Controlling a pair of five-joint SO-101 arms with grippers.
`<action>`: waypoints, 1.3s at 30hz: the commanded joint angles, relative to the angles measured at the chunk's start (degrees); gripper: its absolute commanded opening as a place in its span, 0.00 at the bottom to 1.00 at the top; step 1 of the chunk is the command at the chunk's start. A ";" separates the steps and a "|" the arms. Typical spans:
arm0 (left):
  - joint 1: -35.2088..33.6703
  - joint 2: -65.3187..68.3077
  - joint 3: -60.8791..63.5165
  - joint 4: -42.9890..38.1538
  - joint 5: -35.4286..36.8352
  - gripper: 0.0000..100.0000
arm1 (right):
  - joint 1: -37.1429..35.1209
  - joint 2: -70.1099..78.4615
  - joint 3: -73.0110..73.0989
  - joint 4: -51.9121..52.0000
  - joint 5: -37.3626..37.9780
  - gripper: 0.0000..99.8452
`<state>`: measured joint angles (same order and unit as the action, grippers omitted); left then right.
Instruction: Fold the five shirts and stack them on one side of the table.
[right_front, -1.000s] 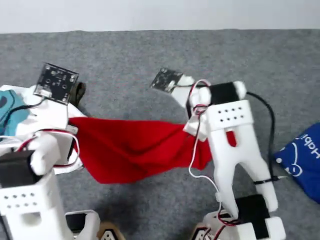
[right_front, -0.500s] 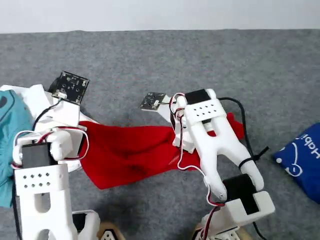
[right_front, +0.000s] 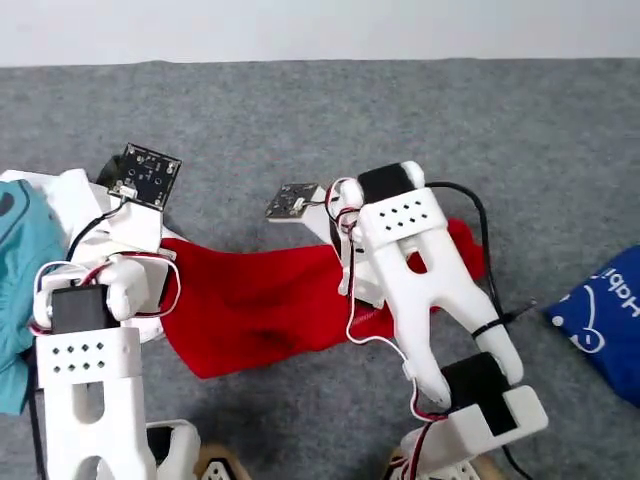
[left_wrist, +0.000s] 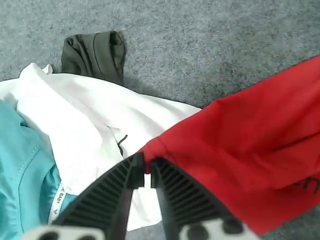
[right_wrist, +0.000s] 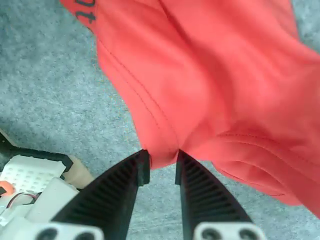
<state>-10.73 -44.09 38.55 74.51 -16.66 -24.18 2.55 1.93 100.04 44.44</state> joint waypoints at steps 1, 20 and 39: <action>0.00 -0.79 -0.22 -1.14 -0.09 0.00 | -1.27 -0.48 -1.93 -1.10 -0.70 0.10; -5.10 -0.79 -0.31 -0.70 -0.09 0.00 | 3.82 7.78 -2.20 -2.51 -8.53 0.21; -4.92 -0.79 -0.04 -0.97 -0.18 0.00 | 3.30 17.89 -2.55 -9.63 -9.49 0.13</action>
<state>-15.56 -44.09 38.90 74.51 -16.66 -20.40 19.60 1.93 90.81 35.30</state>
